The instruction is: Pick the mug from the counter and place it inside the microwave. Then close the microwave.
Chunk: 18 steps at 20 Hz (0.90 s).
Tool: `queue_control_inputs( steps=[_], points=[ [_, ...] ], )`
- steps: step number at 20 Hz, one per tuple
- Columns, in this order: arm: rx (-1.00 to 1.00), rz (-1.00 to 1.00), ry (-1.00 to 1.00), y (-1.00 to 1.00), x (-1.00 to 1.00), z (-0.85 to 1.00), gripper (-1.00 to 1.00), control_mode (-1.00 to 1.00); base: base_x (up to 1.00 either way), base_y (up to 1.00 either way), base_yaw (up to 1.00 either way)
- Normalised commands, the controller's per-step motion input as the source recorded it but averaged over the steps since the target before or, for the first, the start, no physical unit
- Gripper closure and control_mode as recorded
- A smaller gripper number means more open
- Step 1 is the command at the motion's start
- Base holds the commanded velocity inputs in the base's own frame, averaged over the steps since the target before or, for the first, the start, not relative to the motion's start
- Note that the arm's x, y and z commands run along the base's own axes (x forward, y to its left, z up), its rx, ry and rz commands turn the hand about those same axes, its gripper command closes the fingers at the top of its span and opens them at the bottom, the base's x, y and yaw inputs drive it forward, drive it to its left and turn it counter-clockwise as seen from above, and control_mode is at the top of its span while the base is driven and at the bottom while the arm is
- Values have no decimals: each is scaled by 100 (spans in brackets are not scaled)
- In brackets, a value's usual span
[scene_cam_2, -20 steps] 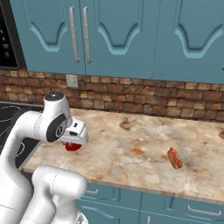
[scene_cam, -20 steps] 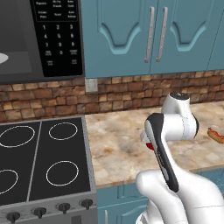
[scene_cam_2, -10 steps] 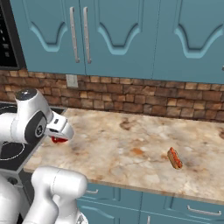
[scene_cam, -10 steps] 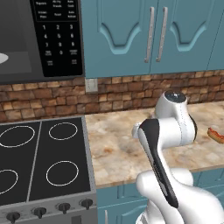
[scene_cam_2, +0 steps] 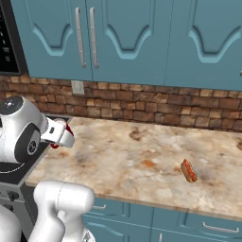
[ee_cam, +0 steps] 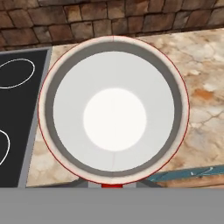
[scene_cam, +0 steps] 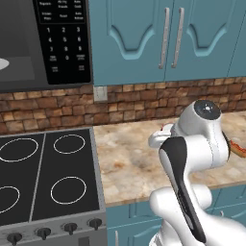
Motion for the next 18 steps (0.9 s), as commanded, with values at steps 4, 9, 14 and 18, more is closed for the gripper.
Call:
queue_control_inputs(
  steps=[4, 9, 14, 18],
  points=[
    [0, 0, -1, 0, 0, 0, 100, -100, 0, 0, 0],
    [0, 0, 0, 0, 0, 0, 100, -100, 0, 0, 0],
    [3, 1, -1, 0, -51, 0, 100, -100, 0, 0, 0],
    [0, 7, 0, 3, -20, 0, 100, -100, 0, 0, 0]
  ],
)
